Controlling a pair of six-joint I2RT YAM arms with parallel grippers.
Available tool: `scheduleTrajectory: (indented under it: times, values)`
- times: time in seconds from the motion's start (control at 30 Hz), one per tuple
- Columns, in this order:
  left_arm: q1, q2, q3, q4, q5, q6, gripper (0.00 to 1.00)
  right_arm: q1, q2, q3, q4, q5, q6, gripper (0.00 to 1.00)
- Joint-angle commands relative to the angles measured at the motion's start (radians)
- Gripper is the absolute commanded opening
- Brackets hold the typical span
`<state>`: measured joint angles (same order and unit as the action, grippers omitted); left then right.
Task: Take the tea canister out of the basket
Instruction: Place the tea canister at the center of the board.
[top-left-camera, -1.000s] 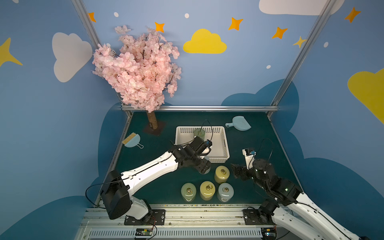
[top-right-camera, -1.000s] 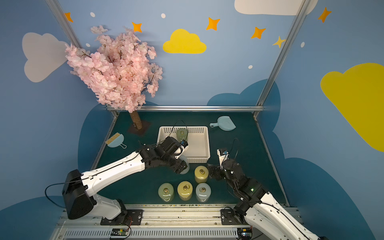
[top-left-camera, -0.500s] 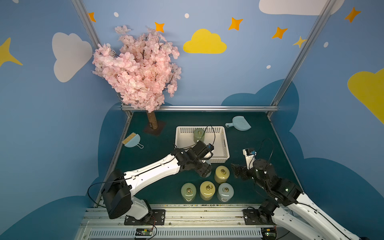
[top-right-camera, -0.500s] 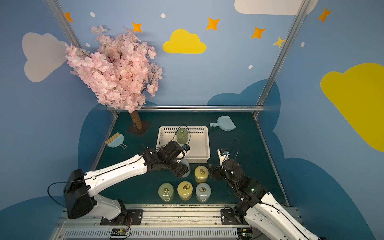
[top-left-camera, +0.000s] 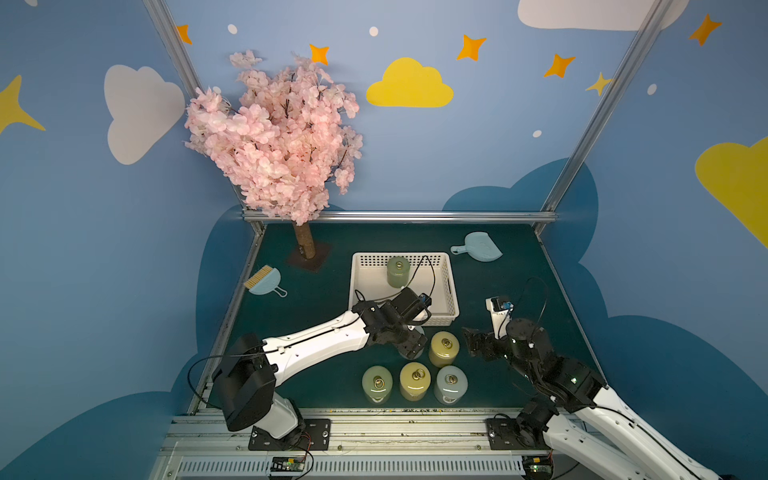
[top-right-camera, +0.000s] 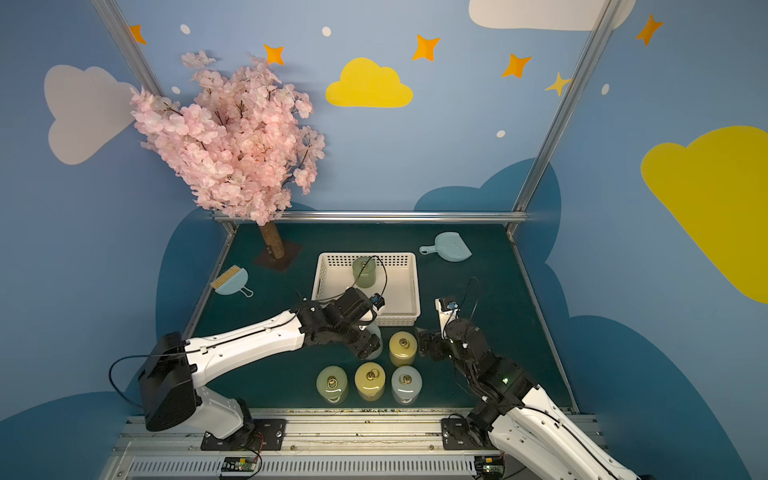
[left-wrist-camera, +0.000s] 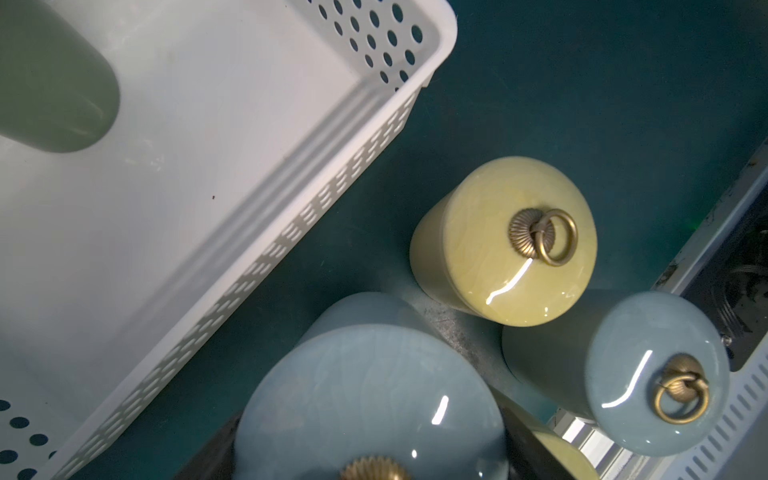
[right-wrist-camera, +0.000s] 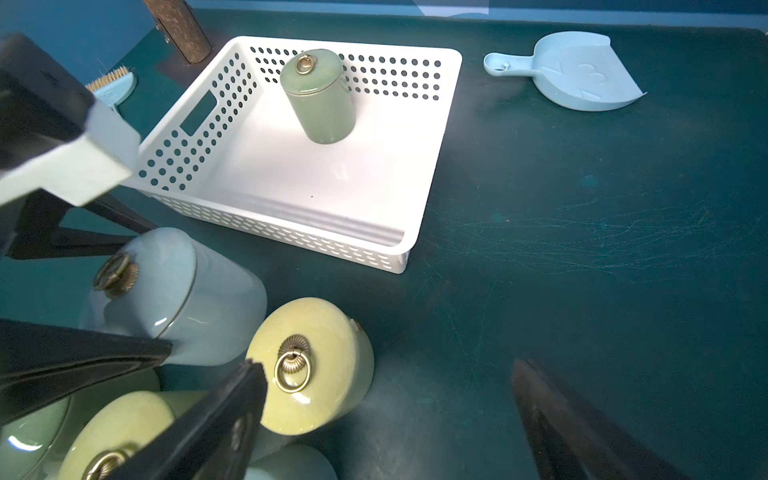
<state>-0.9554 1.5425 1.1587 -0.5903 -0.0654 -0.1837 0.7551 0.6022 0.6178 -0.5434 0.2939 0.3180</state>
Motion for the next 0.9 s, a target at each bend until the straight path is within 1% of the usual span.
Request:
scheduleTrajectory:
  times: [0.0, 0.5, 0.87]
  values:
    - [-0.006, 0.004, 0.010, 0.062, -0.016, -0.003, 0.42, -0.002, -0.007, -0.011, -0.009, 0.010, 0.008, 0.98]
    - [-0.022, 0.050, -0.017, 0.104, -0.008, -0.017, 0.41, -0.003, -0.005, -0.012, -0.007, 0.008, 0.008, 0.98]
    - [-0.034, 0.078, -0.019, 0.103, -0.026, -0.020, 0.41, -0.003, -0.004, -0.013, -0.007, 0.007, 0.008, 0.98]
